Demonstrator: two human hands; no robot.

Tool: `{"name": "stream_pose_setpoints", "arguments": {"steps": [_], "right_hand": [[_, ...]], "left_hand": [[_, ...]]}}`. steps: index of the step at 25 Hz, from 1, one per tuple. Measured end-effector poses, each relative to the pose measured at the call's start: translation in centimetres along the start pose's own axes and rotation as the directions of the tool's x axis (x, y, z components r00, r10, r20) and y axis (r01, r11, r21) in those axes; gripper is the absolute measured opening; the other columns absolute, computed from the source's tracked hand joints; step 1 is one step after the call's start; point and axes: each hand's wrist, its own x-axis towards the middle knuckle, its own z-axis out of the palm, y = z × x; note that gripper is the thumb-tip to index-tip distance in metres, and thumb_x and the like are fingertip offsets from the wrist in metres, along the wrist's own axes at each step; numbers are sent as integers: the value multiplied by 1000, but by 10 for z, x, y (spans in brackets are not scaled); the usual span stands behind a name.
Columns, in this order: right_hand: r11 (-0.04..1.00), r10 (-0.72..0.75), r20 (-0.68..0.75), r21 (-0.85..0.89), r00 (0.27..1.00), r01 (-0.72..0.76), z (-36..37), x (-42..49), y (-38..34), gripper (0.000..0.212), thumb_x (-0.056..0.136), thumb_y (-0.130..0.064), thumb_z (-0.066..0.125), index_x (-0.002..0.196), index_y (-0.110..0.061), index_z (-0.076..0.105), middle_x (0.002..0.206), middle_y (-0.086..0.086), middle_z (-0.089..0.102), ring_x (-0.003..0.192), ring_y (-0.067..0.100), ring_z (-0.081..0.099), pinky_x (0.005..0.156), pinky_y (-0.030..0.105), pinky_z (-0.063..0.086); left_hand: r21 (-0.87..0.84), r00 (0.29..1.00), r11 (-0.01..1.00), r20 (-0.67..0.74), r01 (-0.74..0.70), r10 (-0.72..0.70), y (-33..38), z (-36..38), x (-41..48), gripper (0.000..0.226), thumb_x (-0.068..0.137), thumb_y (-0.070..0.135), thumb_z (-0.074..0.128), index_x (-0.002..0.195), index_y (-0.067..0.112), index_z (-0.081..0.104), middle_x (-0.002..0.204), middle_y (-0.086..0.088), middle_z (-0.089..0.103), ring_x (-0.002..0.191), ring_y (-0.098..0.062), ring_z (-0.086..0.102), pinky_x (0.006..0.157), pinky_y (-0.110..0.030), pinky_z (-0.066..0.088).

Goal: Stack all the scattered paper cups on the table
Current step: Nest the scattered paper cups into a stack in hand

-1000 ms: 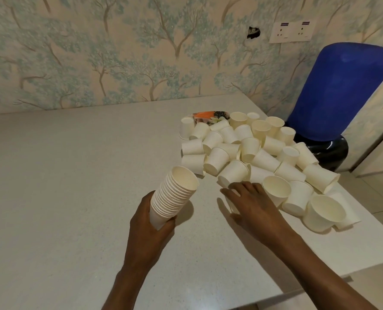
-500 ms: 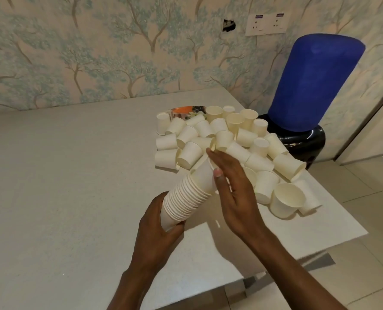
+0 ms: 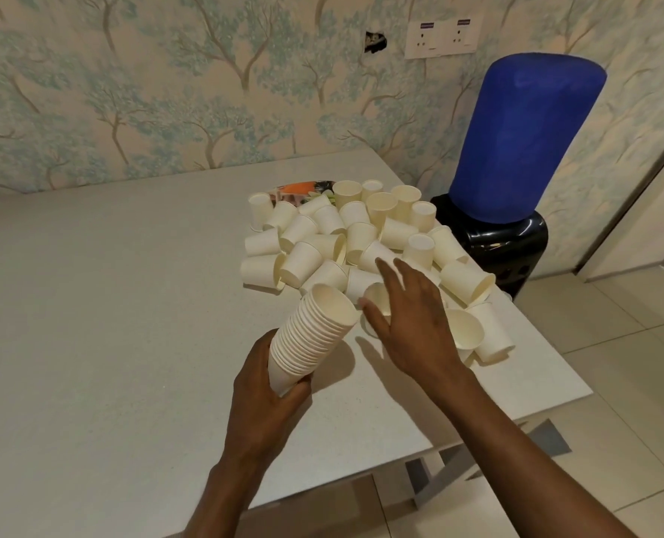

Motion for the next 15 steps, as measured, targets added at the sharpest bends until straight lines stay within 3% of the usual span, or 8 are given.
{"name": "stream_pose_setpoints", "arguments": {"steps": [1,3,7,9,12,15], "right_hand": [[989,-39,42,-141,998,45,3,4,3,65,99,-55,44,154,-24,31,159,9,35,145,28,35,120,46,28],[955,-111,95,-264,989,133,11,7,5,62,98,-47,53,152,-22,35,155,10,40,137,29,42,115,42,33],[932,-192,90,-296,977,210,11,9,3,49,101,-33,50,148,-27,40,149,8,44,129,27,45,106,40,39],[968,-196,-36,-164,980,187,-1,8,1,47,101,-33,49,147,-30,43,149,7,44,132,27,43,108,40,39],[936,-59,-275,318,959,149,-24,1,-12,44,102,-40,44,146,-37,43,150,-1,44,137,19,40,112,37,37],[818,-86,-246,535,965,210,-30,-10,-37,44,104,-37,44,148,-36,43,151,-5,44,141,13,39,115,39,39]], "left_hand": [[7,1000,1000,-6,0,0,1,0,-1,69,79,14,83,138,27,50,121,26,59,108,17,57,76,3,45],[22,1000,1000,-4,-16,16,2,0,-2,69,78,17,84,137,30,50,122,26,60,110,15,58,78,1,47],[18,1000,999,1,-28,28,1,0,-3,72,78,16,84,140,25,50,125,20,63,111,3,62,81,-8,53],[23,1000,1000,-10,-11,11,-1,1,-3,72,79,15,84,142,20,49,128,12,63,114,-4,63,86,-16,55],[11,1000,1000,-5,0,0,-3,2,-2,73,81,14,82,145,15,47,132,4,62,117,-11,63,94,-32,56],[9,1000,1000,-5,-22,22,-3,3,0,71,81,15,82,143,19,48,131,8,63,116,-7,63,92,-22,55]]}}
